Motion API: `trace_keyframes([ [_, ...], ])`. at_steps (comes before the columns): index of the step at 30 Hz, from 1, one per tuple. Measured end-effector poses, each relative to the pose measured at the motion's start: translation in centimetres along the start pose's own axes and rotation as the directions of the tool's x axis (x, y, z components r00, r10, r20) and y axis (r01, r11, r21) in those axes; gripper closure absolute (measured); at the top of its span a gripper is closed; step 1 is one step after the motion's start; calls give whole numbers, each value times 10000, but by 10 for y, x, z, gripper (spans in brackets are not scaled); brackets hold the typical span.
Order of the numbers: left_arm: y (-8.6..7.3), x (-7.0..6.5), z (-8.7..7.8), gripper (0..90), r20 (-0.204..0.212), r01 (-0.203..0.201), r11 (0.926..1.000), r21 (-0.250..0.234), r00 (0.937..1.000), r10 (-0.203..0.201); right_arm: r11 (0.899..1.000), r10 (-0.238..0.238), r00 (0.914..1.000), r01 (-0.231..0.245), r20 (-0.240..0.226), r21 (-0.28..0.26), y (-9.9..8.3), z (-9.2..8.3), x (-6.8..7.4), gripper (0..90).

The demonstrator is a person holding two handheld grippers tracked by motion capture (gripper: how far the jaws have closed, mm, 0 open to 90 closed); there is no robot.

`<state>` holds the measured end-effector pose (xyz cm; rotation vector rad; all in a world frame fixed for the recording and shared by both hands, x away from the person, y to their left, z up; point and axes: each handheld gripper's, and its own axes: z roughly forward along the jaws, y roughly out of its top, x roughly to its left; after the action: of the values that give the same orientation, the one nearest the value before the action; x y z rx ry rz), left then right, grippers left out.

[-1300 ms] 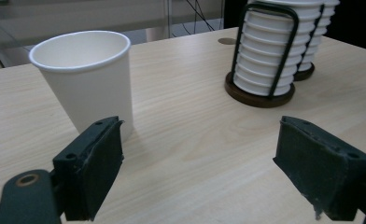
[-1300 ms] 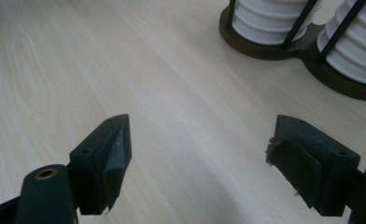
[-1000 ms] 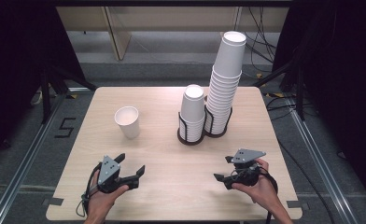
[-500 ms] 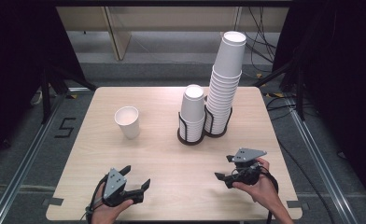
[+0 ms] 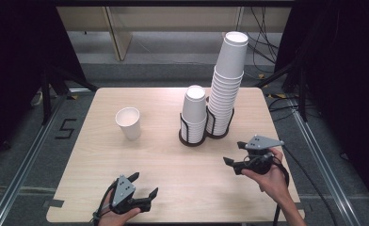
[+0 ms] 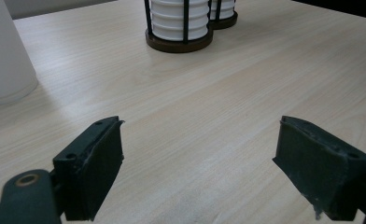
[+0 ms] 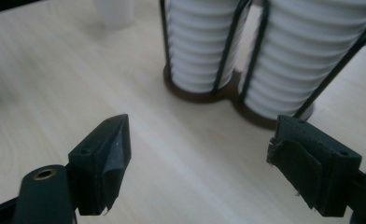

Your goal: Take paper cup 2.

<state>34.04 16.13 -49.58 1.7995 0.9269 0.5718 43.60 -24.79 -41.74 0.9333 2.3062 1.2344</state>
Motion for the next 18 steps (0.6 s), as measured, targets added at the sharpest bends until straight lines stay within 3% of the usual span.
trace_keyframes([
  [4,1,1,-1,143,299,167,9996,-232,9994,-160,9972,517,9983,-501,277,-548,19,-13,-10,207],
  [9,-1,4,-1,143,311,107,9999,-64,9995,-105,9811,911,9936,-782,662,-1767,46,-24,-28,203],
  [12,-1,6,-1,143,329,13,10000,-52,9995,-12,9716,1094,9920,-934,626,-2172,62,-30,-39,201],
  [14,-2,8,1,143,405,112,9998,-191,9991,-104,9702,1076,9905,-858,856,-2266,72,-34,-47,193],
  [15,-2,8,2,143,376,143,9997,-186,9992,-136,9679,1329,9879,-1119,802,-2249,77,-35,-49,190],
  [18,-3,9,3,143,368,196,9997,-143,9991,-191,9582,1575,9828,-1285,966,-2556,93,-39,-59,189],
])
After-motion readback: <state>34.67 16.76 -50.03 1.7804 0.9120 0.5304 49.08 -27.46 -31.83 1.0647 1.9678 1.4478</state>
